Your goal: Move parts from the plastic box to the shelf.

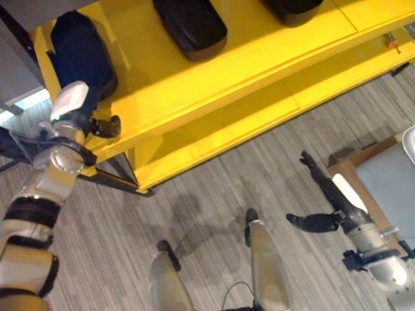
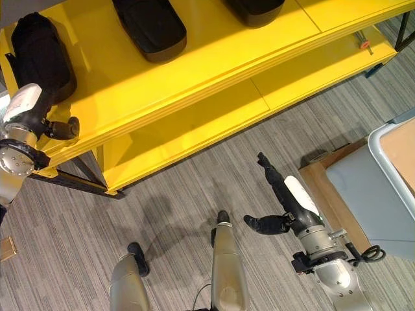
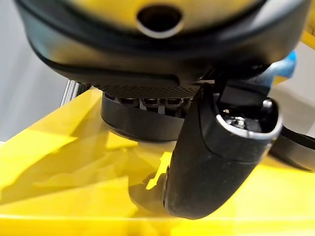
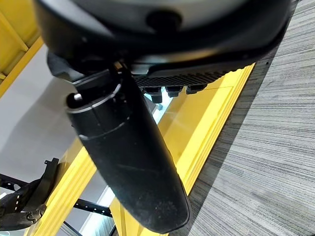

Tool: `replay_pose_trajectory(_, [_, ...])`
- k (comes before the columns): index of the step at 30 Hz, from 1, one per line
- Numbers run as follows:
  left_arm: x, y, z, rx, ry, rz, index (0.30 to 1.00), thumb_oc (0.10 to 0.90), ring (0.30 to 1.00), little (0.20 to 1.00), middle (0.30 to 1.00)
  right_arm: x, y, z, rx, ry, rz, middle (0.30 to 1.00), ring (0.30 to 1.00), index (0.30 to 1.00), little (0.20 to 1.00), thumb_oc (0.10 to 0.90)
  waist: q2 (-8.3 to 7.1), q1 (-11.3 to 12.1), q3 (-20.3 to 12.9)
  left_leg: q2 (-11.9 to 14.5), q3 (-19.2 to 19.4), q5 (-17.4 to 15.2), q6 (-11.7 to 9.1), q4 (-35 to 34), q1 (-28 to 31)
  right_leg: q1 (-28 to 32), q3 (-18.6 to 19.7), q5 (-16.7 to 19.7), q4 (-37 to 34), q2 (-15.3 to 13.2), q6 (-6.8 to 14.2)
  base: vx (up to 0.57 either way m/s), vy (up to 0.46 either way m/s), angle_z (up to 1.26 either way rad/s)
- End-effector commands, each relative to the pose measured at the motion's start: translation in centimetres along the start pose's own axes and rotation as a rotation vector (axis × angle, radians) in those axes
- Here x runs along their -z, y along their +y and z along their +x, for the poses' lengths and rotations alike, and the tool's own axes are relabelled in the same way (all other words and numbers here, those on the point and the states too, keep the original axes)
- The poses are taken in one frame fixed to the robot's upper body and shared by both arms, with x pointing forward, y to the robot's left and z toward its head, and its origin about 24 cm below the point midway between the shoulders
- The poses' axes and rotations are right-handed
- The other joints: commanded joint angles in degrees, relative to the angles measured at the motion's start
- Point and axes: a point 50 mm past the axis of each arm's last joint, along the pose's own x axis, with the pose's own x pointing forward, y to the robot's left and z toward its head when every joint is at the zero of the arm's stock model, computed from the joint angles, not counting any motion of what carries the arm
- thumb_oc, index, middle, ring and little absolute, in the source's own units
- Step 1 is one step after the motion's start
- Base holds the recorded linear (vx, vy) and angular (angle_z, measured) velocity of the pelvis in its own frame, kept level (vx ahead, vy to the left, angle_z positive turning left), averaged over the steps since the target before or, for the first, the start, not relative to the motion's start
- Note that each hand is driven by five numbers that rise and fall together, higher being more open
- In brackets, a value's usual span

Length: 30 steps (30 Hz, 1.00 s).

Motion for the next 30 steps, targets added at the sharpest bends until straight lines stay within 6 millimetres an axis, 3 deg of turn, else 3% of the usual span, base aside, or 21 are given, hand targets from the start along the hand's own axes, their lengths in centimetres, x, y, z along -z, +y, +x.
replay_pose_trajectory(1, [-0.29,3.03,0.12,-0.101,-0.024,0.002,1.000,0.900,1.000,1.000,1.000,-2.40,-1.86,0.36,0.114,-0.156,0.034,1.000,1.000,1.000,1.000,0.900,-2.18,0.1,-4.5,-2.0,-1.4,10.0,3.0,-4.1,-3.5,0.4,2.0,5.7,-0.3,-0.5,-0.3,0.00,0.000,0.00])
replay_pose_trajectory(30, [-0.29,2.93,-0.32,-0.087,-0.039,0.016,1.000,0.900,1.000,1.000,1.000,-2.07,-1.50,0.56,0.097,-0.141,0.034,1.000,1.000,1.000,1.000,0.900,-1.49,0.2,-5.0,-2.0,-1.3,10.2,3.0,-4.8,-2.0,2.0,2.1,5.5,-0.3,-0.7,-0.3,0.00,0.000,0.00])
